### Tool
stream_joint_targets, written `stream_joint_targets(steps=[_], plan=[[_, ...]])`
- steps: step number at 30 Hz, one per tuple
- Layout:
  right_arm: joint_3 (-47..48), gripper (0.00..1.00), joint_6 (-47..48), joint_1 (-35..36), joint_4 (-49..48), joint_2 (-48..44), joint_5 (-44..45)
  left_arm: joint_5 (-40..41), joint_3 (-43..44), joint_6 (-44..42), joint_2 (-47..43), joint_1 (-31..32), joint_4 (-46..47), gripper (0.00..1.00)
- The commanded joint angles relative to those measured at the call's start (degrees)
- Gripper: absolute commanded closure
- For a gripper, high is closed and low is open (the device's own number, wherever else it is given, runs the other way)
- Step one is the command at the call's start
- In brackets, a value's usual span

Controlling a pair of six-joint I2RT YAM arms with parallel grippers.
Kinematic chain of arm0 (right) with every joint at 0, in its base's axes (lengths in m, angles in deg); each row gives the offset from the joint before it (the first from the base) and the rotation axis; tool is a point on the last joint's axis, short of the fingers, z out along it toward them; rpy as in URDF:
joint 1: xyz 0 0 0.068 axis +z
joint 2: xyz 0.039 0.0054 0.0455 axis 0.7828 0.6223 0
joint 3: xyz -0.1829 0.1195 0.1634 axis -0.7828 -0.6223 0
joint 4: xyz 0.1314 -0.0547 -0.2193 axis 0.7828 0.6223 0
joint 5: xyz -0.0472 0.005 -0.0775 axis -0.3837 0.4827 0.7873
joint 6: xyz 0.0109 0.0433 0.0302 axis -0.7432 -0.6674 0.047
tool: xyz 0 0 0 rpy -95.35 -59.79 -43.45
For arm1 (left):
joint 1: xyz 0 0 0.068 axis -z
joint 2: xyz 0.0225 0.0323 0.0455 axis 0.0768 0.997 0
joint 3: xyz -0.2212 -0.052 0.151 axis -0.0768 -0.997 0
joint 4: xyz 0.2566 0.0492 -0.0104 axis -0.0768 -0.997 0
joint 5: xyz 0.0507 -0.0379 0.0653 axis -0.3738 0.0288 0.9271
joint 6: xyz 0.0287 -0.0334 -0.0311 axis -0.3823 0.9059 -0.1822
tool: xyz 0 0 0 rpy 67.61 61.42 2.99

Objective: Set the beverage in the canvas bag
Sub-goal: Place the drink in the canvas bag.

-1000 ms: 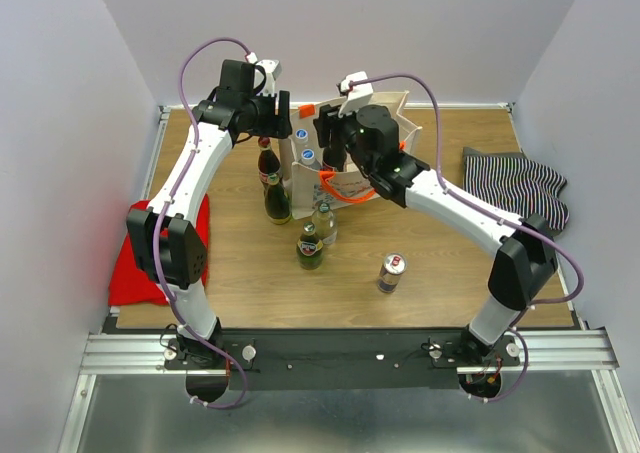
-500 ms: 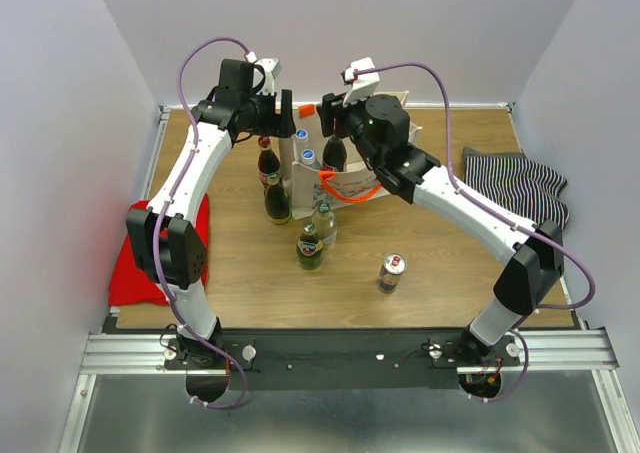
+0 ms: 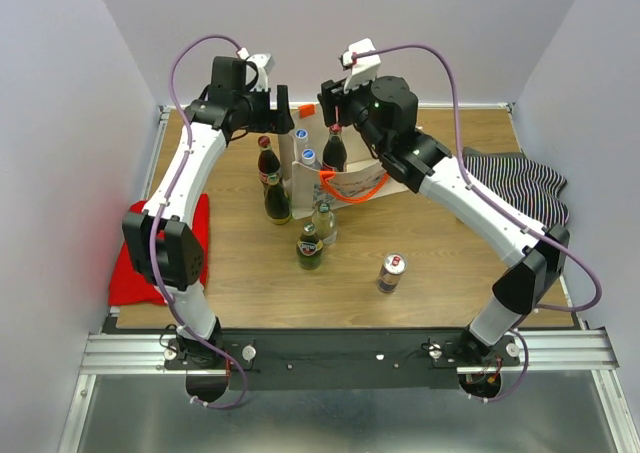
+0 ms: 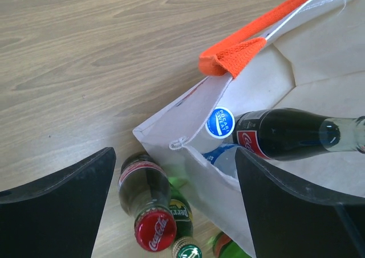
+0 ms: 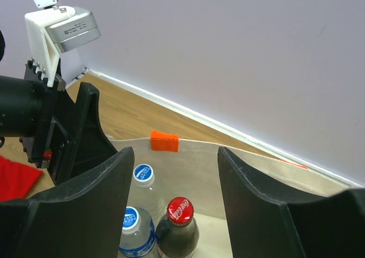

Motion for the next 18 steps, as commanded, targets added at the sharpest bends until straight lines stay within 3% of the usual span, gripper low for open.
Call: stream_joint_targets(steps=[1, 18], plan=[[5.77, 0.31, 2.65, 0.79, 5.95, 1.99, -3.14, -1.3, 0.15, 1.6, -4.32, -1.15, 2.44, 0.04], [20.01, 0.31, 4.76, 5.27, 16.59, 12.0, -8.15, 4.76, -4.33, 4.42, -8.11, -8.0, 3.94, 0.01]])
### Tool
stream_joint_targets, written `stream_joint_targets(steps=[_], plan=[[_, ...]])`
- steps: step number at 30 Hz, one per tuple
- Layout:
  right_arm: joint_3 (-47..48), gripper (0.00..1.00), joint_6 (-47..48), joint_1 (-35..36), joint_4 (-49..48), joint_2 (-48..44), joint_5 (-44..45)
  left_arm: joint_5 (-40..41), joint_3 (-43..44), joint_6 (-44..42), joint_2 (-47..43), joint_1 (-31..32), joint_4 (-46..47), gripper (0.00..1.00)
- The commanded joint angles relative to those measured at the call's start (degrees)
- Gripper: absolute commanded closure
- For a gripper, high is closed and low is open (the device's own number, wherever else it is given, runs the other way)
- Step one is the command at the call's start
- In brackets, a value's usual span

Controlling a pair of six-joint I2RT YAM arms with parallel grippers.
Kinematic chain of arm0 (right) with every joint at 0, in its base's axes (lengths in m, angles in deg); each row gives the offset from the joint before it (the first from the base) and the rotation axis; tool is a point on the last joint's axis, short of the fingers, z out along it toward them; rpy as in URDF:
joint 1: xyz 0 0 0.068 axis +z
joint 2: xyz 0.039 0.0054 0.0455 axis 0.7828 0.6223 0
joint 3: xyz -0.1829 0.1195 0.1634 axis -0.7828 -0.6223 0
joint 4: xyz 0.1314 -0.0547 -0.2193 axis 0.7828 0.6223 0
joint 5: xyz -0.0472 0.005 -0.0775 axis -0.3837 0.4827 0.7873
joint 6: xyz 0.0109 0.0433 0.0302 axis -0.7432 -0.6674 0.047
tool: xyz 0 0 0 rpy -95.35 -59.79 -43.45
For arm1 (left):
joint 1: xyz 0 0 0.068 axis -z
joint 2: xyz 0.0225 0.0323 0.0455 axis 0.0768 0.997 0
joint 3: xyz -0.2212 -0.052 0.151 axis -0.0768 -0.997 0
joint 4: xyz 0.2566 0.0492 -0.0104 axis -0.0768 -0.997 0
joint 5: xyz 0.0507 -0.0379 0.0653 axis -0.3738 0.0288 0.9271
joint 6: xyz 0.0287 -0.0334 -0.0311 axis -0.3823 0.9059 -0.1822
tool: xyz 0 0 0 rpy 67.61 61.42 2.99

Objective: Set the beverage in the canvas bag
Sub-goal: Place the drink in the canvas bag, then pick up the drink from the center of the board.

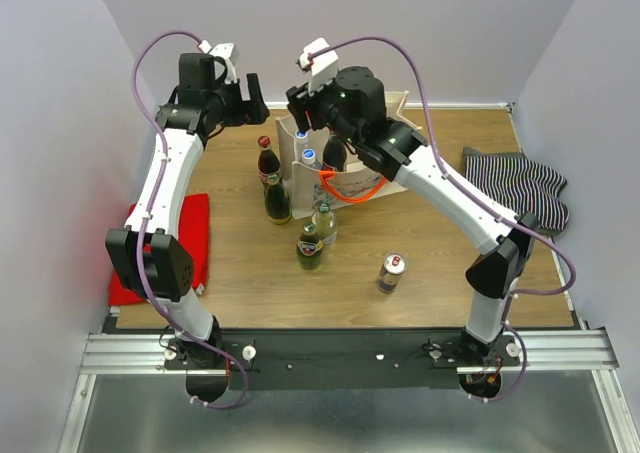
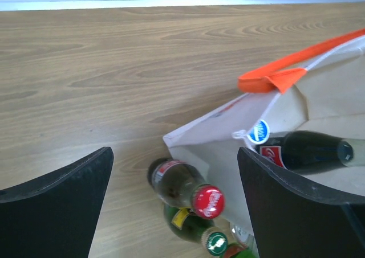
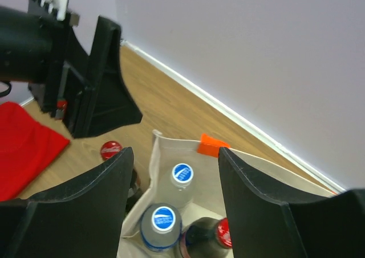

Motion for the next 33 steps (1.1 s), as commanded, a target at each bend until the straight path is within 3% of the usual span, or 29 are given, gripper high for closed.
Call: stream_joint_targets(steps=[1, 13, 33], plan=[[3.95, 0.31, 0.94, 1.99, 3.95, 2.63, -2.51, 3.51, -1.97, 1.42, -3.1, -2.37, 1.14, 0.01], [9.4, 0.31, -2.14, 4.01, 6.41, 9.4, -6.9, 9.14, -6.02, 1.95, -5.21, -4.22, 0.44, 0.01], [12.83, 0.31, -5.31, 4.81, 7.73, 14.93, -12.79, 8.44, -9.0, 3.44, -6.62, -5.98, 1.4, 0.01]])
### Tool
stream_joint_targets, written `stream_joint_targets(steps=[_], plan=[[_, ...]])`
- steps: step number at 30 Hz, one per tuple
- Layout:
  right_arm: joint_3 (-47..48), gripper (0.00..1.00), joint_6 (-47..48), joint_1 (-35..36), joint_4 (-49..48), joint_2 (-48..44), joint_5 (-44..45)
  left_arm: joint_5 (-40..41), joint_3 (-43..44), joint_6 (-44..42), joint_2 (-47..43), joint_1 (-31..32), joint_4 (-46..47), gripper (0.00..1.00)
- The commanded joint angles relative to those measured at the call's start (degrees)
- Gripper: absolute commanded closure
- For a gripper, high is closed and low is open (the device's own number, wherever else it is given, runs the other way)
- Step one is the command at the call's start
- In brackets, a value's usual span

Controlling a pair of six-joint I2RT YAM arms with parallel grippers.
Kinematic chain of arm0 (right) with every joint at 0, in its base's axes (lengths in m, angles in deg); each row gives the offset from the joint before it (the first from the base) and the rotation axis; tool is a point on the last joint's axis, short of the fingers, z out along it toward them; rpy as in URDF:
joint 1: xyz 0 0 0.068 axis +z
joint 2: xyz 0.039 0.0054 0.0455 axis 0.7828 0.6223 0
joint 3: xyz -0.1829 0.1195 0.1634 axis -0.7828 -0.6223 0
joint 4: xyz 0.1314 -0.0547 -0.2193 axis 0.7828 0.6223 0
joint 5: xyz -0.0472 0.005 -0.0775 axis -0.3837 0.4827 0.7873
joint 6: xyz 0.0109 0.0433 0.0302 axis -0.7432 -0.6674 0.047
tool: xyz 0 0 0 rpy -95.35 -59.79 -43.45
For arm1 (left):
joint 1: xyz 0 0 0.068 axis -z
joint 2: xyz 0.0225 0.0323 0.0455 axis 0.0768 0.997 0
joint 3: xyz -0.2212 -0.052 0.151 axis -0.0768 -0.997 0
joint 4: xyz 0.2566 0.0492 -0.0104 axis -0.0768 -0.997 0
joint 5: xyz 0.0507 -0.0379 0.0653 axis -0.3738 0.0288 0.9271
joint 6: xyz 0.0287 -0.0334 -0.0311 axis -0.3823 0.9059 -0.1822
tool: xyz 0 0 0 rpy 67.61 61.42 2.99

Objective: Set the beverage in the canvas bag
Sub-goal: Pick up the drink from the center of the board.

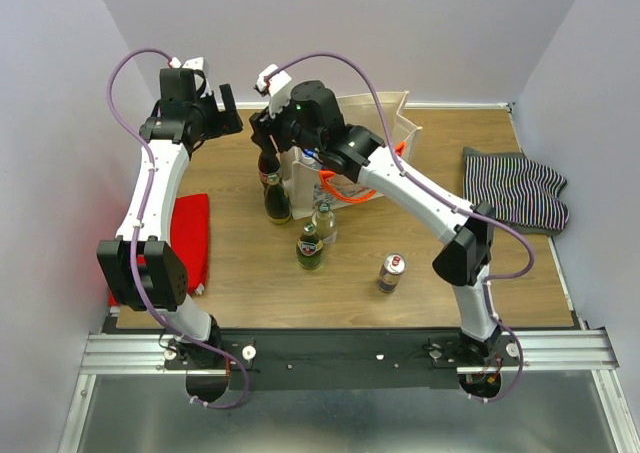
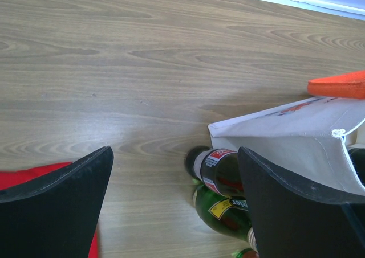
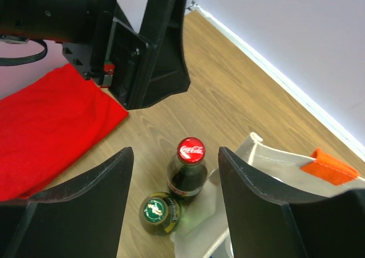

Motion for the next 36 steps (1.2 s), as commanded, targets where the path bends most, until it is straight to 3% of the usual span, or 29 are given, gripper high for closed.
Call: stream_joint_targets(steps=[1, 28, 36], plan=[[2.4, 0.31, -2.09, 0.32, 1.64, 2.39, -3.96, 0.98, -0.68, 0.8, -1.94, -0.05, 0.97, 0.01], [0.82, 0.32, -3.77, 0.41, -1.35, 9.07, -1.25, 0.72, -2.61, 1.94, -2.73, -2.25, 1.76, 0.01], [0.03, 0.32, -2.71, 0.41, -3.2, 7.05, 2.45, 0.11, -2.88, 2.03, -2.64, -2.34, 2.11, 0.01]])
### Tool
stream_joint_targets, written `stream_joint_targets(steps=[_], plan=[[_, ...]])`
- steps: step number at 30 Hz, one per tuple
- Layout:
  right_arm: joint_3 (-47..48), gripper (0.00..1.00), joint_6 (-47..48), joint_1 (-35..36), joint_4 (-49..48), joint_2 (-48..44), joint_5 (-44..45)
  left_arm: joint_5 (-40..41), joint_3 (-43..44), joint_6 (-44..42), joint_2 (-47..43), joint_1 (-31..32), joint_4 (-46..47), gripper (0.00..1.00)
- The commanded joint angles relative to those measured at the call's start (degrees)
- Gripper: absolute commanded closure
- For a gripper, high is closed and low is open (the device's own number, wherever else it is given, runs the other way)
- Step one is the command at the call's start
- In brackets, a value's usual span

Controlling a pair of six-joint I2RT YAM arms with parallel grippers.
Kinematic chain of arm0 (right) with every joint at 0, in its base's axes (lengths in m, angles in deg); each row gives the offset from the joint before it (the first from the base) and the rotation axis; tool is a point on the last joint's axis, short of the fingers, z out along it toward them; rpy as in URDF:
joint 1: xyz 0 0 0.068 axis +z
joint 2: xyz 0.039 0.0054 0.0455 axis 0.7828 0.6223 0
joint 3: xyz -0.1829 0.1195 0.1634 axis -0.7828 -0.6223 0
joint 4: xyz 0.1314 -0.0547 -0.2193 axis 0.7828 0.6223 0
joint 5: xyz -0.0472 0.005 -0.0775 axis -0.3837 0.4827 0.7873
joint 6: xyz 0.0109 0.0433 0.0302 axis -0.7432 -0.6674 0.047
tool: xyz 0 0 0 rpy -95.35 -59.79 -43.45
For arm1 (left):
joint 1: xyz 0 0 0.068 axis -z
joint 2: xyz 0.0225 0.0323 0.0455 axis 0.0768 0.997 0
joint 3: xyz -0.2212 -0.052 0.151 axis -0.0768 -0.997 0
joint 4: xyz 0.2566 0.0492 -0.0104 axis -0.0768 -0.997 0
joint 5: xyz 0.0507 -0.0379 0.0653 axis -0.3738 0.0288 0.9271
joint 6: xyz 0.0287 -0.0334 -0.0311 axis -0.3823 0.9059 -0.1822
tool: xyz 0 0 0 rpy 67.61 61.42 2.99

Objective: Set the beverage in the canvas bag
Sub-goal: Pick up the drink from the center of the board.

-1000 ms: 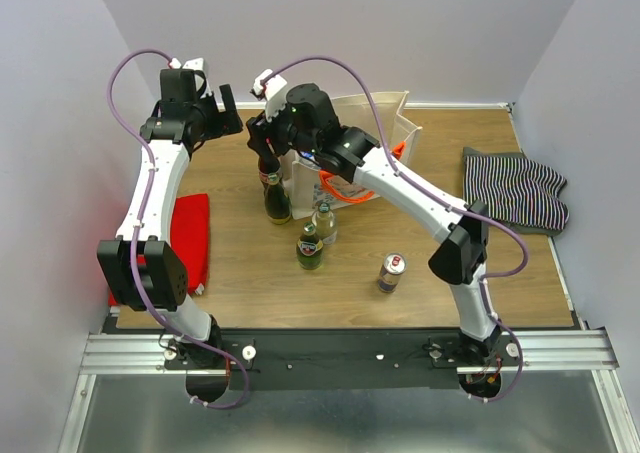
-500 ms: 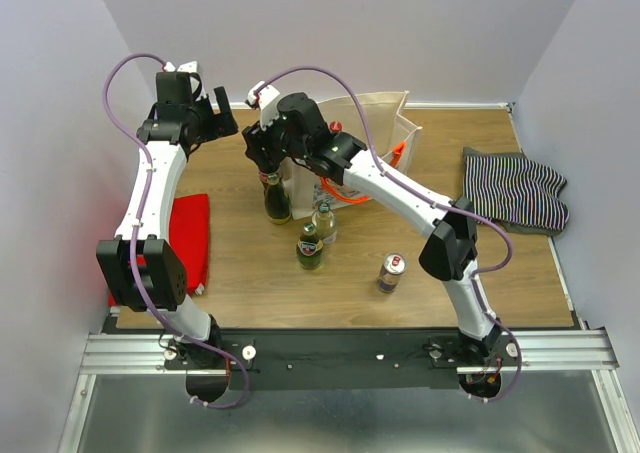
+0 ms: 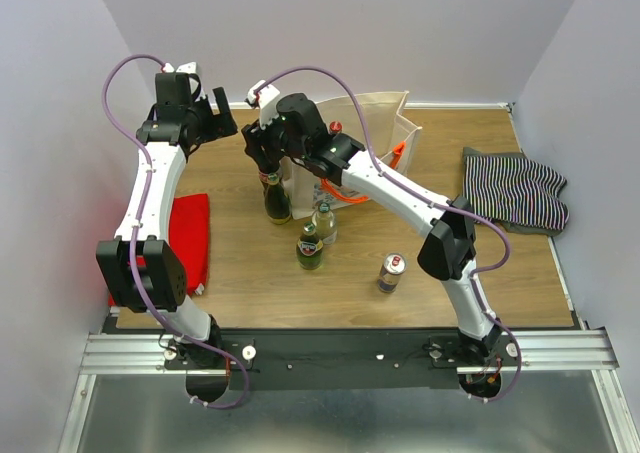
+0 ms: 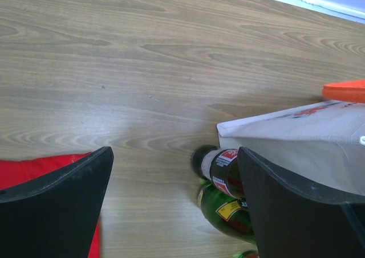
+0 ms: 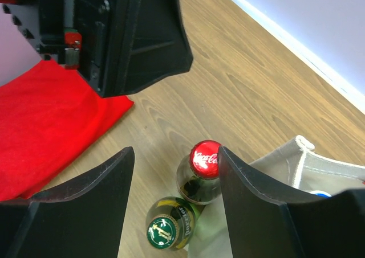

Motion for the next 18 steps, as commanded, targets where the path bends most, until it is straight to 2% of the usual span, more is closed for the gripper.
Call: stream_joint_targets(steps=[1, 9, 18], plan=[[-0.38, 0.32, 0.41, 0.22, -1.01, 0.19, 3.98, -0.57, -0.78, 0.85, -2.29, -0.57, 1.54, 0.01], [-0.91, 0.32, 0.85, 0.22, -2.33, 0.45, 7.67, -0.75, -0.6, 0.85, -2.12, -0.65, 1.54, 0.01], [-1.79, 0.35, 0.24, 0.22, -2.24, 2.03, 6.18, -1.01, -0.95, 0.94, -2.12, -0.66, 1.72, 0.01]])
